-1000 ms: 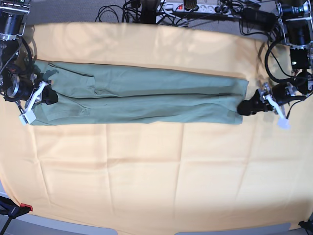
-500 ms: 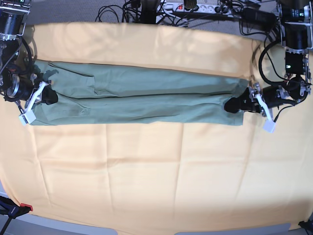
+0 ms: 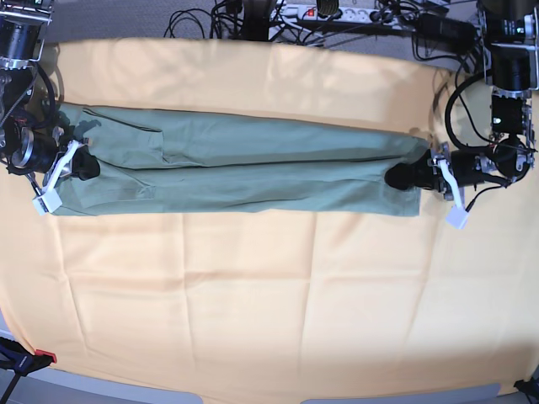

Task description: Fold the T-shirt properly

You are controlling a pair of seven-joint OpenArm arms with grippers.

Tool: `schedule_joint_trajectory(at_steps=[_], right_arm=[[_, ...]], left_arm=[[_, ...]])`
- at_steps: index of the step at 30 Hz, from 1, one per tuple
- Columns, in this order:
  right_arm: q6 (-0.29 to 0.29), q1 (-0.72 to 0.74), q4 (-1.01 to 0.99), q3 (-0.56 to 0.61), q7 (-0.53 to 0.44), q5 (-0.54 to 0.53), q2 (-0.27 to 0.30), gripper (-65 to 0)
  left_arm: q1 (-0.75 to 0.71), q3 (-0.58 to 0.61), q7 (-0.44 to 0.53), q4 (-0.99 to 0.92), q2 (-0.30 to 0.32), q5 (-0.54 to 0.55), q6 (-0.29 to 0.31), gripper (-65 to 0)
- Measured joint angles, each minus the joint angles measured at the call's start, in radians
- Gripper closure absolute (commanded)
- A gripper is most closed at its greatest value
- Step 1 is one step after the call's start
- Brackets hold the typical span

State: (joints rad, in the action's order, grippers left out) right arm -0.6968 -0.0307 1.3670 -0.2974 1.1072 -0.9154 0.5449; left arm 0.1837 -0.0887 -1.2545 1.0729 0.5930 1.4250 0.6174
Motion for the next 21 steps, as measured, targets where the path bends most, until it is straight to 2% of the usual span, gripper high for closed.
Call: schedule_joint_trajectory(at_steps=[7, 11, 16, 17, 21], right_arm=[[-0.003, 0.000, 0.000, 0.000, 0.000, 0.000, 0.000, 0.0], [-0.004, 0.000, 0.000, 0.001, -0.002, 0.000, -0.003, 0.0], [-0.004, 0.000, 0.000, 0.001, -0.002, 0.000, -0.003, 0.0], [-0.004, 0.000, 0.000, 0.001, -0.001, 0.000, -0.003, 0.0], [-0.004, 0.000, 0.000, 0.001, -0.001, 0.000, -0.003, 0.0]], left_arm=[[-0.006, -0.058, -0.004, -0.001, 0.011, -0.043, -0.004, 0.0], [-0.006, -0.068, -0.006, -0.002, 0.031, -0.067, -0.037, 0.0], [-0.007, -0.083, -0.030, -0.007, 0.030, 0.040, -0.023, 0.0], [-0.006, -0.084, -0.043, -0.007, 0.026, 0.042, -0.007, 0.0], [0.000, -0.090, -0.049, -0.006, -0.002, 0.035, -0.003, 0.0]])
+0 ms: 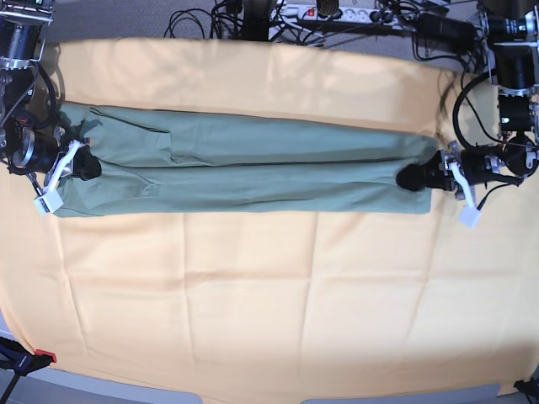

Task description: Fold the T-shirt properly

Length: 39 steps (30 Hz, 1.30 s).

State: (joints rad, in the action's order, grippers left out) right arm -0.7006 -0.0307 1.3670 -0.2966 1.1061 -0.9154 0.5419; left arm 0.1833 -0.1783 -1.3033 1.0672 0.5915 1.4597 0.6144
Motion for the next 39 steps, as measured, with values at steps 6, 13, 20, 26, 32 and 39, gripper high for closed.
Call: schedule_joint_trajectory(at_steps=[6, 13, 20, 26, 32, 39], right_arm=[[0.000, 0.000, 0.000, 0.000, 0.000, 0.000, 0.000, 0.0], [0.000, 0.000, 0.000, 0.000, 0.000, 0.000, 0.000, 0.0], [0.000, 0.000, 0.000, 0.000, -0.007, 0.000, 0.000, 0.0], [0.000, 0.000, 0.000, 0.000, -0.008, 0.000, 0.000, 0.0], [0.000, -0.003, 0.000, 0.000, -0.013, 0.004, 0.000, 0.0], [0.000, -0.003, 0.000, 0.000, -0.015, 0.004, 0.000, 0.0]], left_arm=[[0.006, -0.005, 0.004, 0.017, -0.056, 0.000, 0.004, 0.0], [-0.005, 0.002, -0.006, 0.144, -0.079, -0.003, -0.001, 0.0], [-0.002, 0.002, 0.012, 0.296, -0.094, -0.001, 0.000, 0.0], [-0.003, 0.002, 0.014, 0.306, -0.171, -0.001, 0.035, 0.0], [-0.003, -0.001, 0.028, 0.306, -0.218, -0.001, 0.041, 0.0], [-0.003, 0.000, 0.043, 0.306, -0.340, -0.038, 0.075, 0.0]])
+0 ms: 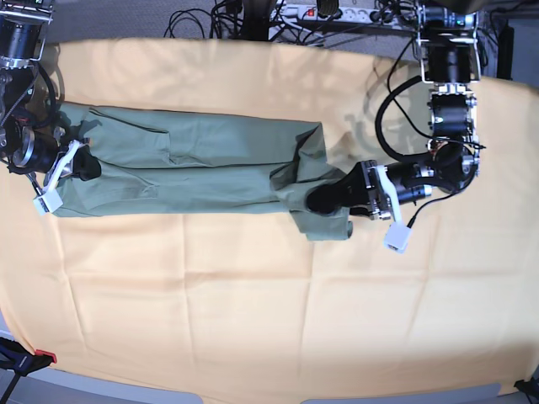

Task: Fold the T-shirt properly
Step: 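Grasp the strip end with the left gripper and fold it toward the right gripper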

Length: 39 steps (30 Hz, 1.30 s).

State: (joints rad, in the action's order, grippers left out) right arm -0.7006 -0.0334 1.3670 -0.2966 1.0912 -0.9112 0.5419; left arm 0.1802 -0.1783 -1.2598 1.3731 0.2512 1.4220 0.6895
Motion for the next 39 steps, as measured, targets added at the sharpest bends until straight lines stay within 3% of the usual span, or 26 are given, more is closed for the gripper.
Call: schedule_joint_trajectory(at_steps=[6, 11, 16, 17, 20, 22, 26, 31, 39], right_arm=[[0.000, 0.000, 0.000, 0.000, 0.000, -0.002, 0.000, 0.0], [0.000, 0.000, 0.000, 0.000, -0.001, -0.001, 0.000, 0.0], [0.000, 0.000, 0.000, 0.000, -0.002, -0.002, 0.000, 0.0], [0.000, 0.000, 0.000, 0.000, -0.001, -0.002, 0.000, 0.0], [0.000, 0.000, 0.000, 0.000, -0.001, -0.002, 0.000, 0.0], [0.000, 0.000, 0.000, 0.000, -0.001, -0.004, 0.000, 0.0], [0.000, 0.000, 0.000, 0.000, -0.001, -0.003, 0.000, 0.0], [0.000, 0.000, 0.000, 0.000, -0.001, -0.004, 0.000, 0.0], [0.000, 0.000, 0.000, 0.000, -0.001, -0.004, 0.000, 0.0]], left_arm=[[-0.002, 0.015, 0.037, -0.001, -0.088, -0.070, 0.000, 0.0], [-0.006, 0.106, 0.098, -0.002, -0.102, -0.196, 0.000, 0.0], [-0.018, 0.192, 0.164, -0.002, -0.103, -0.211, 0.000, 0.0], [-0.018, 0.200, 0.165, -0.002, -0.103, -0.206, 0.000, -4.1], [-0.016, 0.206, 0.177, -0.002, -0.103, -0.155, -0.008, -28.1], [-0.016, 0.206, 0.212, -0.002, -0.103, -0.159, -0.008, -37.7], [-0.016, 0.205, 0.274, -0.002, -0.102, -0.164, -0.008, -38.4], [-0.016, 0.205, 0.192, -0.002, -0.102, 0.005, -0.007, -38.4], [-0.016, 0.205, 0.190, -0.002, -0.102, 0.000, -0.003, -38.3]])
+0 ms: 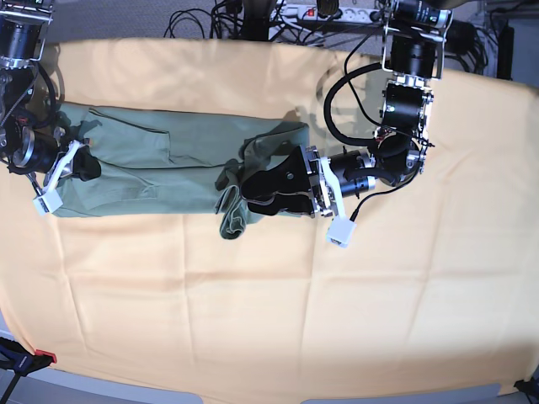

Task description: Fold the T-shirt properly

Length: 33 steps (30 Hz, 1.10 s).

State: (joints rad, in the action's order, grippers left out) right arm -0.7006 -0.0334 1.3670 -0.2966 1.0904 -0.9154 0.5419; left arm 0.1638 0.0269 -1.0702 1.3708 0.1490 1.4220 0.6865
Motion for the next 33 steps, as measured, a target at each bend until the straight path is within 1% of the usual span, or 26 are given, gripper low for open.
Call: schedule_joint_trajectory(at_steps=[4, 6, 8, 10, 11, 12, 13, 15, 16, 21, 24, 26, 29, 31, 33], right_arm=[[0.000, 0.000, 0.000, 0.000, 0.000, 0.000, 0.000, 0.0], [0.000, 0.000, 0.000, 0.000, 0.000, 0.000, 0.000, 0.0], [0.000, 0.000, 0.000, 0.000, 0.000, 0.000, 0.000, 0.0], [0.000, 0.000, 0.000, 0.000, -0.003, 0.000, 0.000, 0.0], [0.000, 0.000, 0.000, 0.000, -0.008, 0.000, 0.000, 0.0], [-0.001, 0.000, 0.000, 0.000, -0.008, 0.000, 0.000, 0.0], [-0.001, 0.000, 0.000, 0.000, -0.008, 0.000, 0.000, 0.0], [-0.003, 0.000, 0.000, 0.000, -0.010, 0.000, 0.000, 0.0], [-0.003, 0.000, 0.000, 0.000, -0.010, 0.002, 0.000, 0.0], [-0.003, 0.000, 0.000, 0.000, -0.010, 0.002, 0.000, 0.0], [-0.003, 0.000, 0.000, 0.000, -0.015, 0.000, 0.000, 0.0], [0.001, 0.000, 0.000, -0.003, -0.029, -0.039, 0.001, 0.0], [0.004, 0.003, -0.003, -0.036, -0.024, -0.093, -0.003, 0.0], [0.005, 0.019, -0.006, -0.081, -0.018, -0.088, -0.008, -0.1], [0.004, 0.043, -0.006, -0.141, -0.018, -0.091, -0.007, -13.0]], left_arm=[[-0.001, 0.000, -0.001, 0.000, 0.000, 0.008, 0.000, -38.3], [0.000, 0.014, -0.023, 0.000, 0.000, 0.011, 0.000, -38.3], [-0.001, 0.051, -0.034, 0.000, 0.001, 0.011, 0.000, -38.3], [0.000, 0.095, -0.042, 0.000, 0.000, 0.000, 0.000, -36.4], [-0.001, 0.111, -0.046, 0.000, 0.000, 0.000, 0.002, -33.6], [-0.002, 0.118, -0.048, 0.000, -0.002, 0.000, 0.003, -28.5], [-0.003, 0.119, -0.043, 0.000, -0.003, 0.000, 0.003, -20.8], [-0.003, 0.118, 0.006, 0.000, 0.000, 0.000, 0.003, -2.6], [0.000, 0.116, 0.016, 0.000, 0.001, 0.000, 0.003, 0.0], [-0.002, 0.069, 0.014, 0.000, -0.001, 0.000, 0.003, 0.0], [-0.002, -0.024, 0.000, 0.000, -0.002, -0.001, 0.003, 0.0], [-0.002, -0.109, 0.004, 0.000, 0.003, -0.008, 0.003, 0.0], [0.000, -0.192, 0.006, 0.000, 0.040, -0.058, 0.003, 0.0], [-0.004, -0.216, 0.004, 0.000, 0.074, -0.059, 0.003, 0.0], [-0.005, -0.228, 0.003, 0.000, 0.119, -0.061, 0.003, 0.0]])
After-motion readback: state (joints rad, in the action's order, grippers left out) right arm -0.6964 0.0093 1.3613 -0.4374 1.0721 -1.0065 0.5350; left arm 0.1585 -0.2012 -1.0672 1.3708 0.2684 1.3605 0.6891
